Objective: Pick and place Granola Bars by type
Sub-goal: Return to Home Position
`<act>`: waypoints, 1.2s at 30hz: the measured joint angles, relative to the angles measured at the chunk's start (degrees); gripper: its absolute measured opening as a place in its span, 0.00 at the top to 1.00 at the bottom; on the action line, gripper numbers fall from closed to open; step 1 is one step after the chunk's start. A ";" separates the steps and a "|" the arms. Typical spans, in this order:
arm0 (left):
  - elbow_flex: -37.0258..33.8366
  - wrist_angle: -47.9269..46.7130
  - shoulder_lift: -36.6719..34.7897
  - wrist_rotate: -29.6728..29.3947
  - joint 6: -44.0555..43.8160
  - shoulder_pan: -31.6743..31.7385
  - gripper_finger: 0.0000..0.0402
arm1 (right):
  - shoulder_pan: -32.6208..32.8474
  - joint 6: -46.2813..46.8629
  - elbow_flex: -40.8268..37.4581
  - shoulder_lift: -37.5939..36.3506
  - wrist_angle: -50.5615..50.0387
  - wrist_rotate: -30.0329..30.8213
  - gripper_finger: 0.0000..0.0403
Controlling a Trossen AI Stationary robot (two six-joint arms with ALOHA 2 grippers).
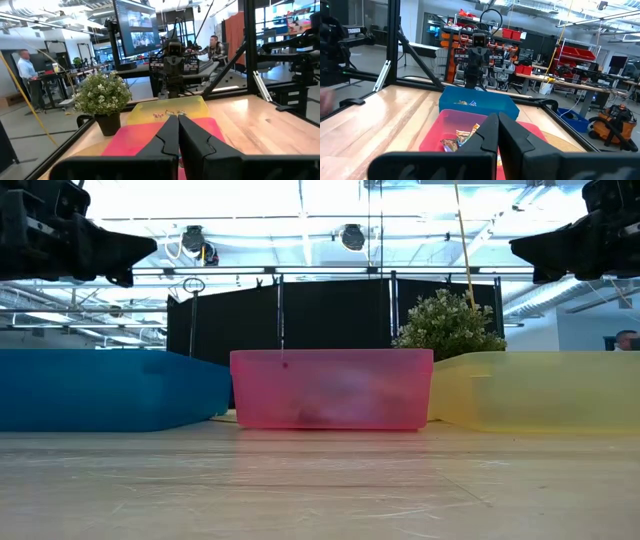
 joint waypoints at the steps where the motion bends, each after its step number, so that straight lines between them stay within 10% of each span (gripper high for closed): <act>1: 0.00 0.02 0.00 0.00 0.15 0.01 0.95 | 0.00 -0.04 -0.02 0.00 0.00 -0.02 1.00; 36: 0.00 0.04 0.00 -0.02 0.22 0.00 0.83 | 0.00 -0.15 -0.02 0.02 -0.02 -0.02 1.00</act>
